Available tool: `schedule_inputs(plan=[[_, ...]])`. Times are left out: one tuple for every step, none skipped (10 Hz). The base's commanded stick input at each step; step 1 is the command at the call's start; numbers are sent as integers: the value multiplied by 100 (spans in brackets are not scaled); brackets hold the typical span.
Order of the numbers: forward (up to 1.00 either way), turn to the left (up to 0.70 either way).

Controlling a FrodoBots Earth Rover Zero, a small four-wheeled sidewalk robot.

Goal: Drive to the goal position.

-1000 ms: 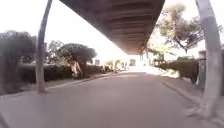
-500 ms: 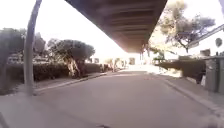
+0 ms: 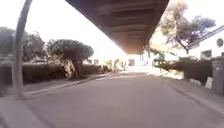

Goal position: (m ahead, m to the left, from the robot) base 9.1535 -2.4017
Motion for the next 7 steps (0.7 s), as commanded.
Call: schedule_inputs(plan=[[70,0],[70,0],[70,0],[70,0],[70,0],[70,0],[70,-35]])
